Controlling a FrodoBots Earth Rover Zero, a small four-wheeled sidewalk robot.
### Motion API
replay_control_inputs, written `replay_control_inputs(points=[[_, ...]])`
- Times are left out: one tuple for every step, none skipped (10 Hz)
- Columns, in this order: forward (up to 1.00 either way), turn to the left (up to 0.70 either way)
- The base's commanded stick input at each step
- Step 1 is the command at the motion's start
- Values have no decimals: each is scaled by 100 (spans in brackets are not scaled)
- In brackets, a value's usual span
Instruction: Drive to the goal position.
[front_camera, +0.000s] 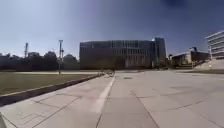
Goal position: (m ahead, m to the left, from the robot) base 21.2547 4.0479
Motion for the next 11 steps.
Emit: replay_control_inputs(points=[[6, 0], [6, 0], [6, 0], [6, 0], [6, 0], [6, 0], [6, 0], [6, 0], [6, 0], [6, 0], [6, 0]])
